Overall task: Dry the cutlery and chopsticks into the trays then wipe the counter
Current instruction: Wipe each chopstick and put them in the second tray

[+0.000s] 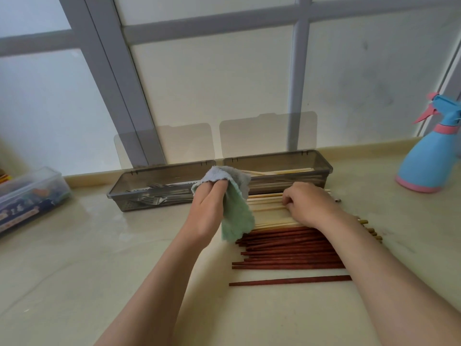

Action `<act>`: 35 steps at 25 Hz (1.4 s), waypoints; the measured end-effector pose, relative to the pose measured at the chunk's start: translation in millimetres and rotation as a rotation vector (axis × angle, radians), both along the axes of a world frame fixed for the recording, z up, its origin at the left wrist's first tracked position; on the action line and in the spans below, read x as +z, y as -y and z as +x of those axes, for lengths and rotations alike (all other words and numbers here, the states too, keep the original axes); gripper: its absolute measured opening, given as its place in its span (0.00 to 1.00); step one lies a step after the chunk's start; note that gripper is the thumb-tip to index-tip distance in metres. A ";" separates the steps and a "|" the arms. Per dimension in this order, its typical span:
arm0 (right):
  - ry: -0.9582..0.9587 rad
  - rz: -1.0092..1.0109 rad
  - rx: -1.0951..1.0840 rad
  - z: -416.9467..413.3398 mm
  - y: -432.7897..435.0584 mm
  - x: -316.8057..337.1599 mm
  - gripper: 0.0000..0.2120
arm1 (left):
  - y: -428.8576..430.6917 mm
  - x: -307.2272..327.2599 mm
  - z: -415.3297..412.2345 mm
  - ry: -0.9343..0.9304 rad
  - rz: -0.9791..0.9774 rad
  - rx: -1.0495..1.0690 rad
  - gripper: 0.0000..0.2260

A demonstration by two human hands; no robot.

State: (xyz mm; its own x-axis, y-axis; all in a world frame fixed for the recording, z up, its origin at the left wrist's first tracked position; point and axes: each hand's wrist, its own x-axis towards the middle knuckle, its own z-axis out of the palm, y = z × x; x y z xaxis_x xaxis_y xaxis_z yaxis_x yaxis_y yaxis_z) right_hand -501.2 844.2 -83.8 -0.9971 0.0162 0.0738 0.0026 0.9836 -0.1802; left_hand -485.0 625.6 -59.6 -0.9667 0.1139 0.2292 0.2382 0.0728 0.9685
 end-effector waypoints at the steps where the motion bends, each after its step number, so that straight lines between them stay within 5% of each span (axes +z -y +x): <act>1: 0.001 0.011 -0.002 -0.3 0.6 0.4 0.09 | 0.7 -4.1 0.4 0.021 0.018 0.008 0.18; 8: 0.039 -0.048 0.059 1.4 -1.6 3.4 0.04 | 13.7 -22.0 -8.4 0.111 0.147 0.195 0.13; 13: 0.004 -0.030 0.051 3.5 1.8 2.5 0.08 | 12.7 -21.7 -4.5 0.094 0.109 0.178 0.23; 21: -0.207 -0.385 0.363 31.9 30.5 20.4 0.05 | 6.3 -17.4 1.7 0.022 0.053 0.160 0.21; 35: -0.292 -0.641 0.407 36.0 64.6 8.3 0.04 | -14.2 -26.6 0.8 -0.087 -0.027 0.149 0.21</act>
State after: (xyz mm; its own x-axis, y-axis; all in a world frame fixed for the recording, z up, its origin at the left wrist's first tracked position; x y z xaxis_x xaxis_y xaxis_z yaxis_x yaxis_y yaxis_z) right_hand -465.2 779.6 -75.4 -0.8762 -0.2162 0.4308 -0.4669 0.6029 -0.6470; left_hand -484.1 639.7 -86.2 -0.9500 -0.0224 0.3114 0.3054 0.1395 0.9419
